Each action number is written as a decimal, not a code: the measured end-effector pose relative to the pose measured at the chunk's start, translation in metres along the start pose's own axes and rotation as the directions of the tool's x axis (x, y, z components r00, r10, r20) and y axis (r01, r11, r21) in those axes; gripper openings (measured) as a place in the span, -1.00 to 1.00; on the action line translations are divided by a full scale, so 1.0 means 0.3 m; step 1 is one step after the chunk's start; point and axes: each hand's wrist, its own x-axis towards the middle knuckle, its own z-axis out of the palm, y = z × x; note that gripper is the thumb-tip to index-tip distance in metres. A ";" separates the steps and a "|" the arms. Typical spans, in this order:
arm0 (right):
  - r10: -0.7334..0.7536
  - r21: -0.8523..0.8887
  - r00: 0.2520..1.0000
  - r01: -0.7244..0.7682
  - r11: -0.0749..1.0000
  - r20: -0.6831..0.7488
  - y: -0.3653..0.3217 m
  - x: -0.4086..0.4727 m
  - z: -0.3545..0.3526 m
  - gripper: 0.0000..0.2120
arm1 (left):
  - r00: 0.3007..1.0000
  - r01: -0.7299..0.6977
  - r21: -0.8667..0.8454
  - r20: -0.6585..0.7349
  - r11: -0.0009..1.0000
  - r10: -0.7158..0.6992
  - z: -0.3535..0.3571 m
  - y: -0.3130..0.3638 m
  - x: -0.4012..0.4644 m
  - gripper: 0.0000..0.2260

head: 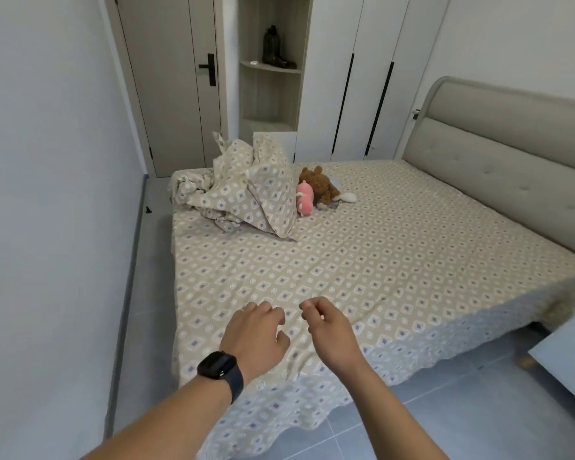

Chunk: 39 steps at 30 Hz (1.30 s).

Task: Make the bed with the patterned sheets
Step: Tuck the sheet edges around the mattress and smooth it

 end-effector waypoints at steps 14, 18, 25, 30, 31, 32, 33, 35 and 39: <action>-0.083 -0.215 0.989 0.108 0.971 0.121 -0.925 -0.097 -0.723 -0.83 | 0.972 0.076 -0.362 0.234 0.929 0.011 -0.966 0.487 0.028 -0.84; -0.078 -0.252 0.965 0.143 0.957 0.251 -0.925 0.061 -0.639 -0.85 | 0.983 0.129 -0.397 0.170 0.909 -0.065 -0.968 0.399 0.125 -0.83; 0.019 -0.420 0.915 0.166 0.892 0.403 -0.901 0.371 -0.559 -0.79 | 0.984 0.165 -0.419 0.133 0.893 -0.120 -0.935 0.229 0.445 -0.84; -0.012 -0.470 0.959 0.150 0.870 0.284 -0.874 0.585 -0.720 -0.78 | 0.990 0.092 -0.486 0.135 0.869 -0.030 -0.938 0.351 0.740 -0.85; -0.015 -0.471 0.963 0.146 0.870 0.271 -0.858 0.640 -0.759 -0.77 | 0.991 0.073 -0.485 0.136 0.872 -0.007 -0.927 0.388 0.817 -0.85; -0.027 -0.474 0.961 0.160 0.866 0.274 -0.855 0.668 -0.775 -0.77 | 0.991 0.066 -0.491 0.135 0.869 0.001 -0.926 0.405 0.854 -0.85; -0.020 -0.481 0.960 0.157 0.863 0.279 -0.834 0.713 -0.807 -0.77 | 0.990 0.071 -0.490 0.143 0.869 0.000 -0.911 0.432 0.912 -0.85; -0.011 -0.497 0.951 0.171 0.851 0.308 -0.775 0.832 -0.892 -0.76 | 0.989 0.083 -0.488 0.151 0.869 -0.009 -0.857 0.497 1.063 -0.85; -0.020 -0.563 0.935 0.231 0.793 0.355 -0.638 1.113 -1.072 -0.76 | 0.985 0.133 -0.446 0.156 0.885 -0.070 -0.742 0.624 1.326 -0.85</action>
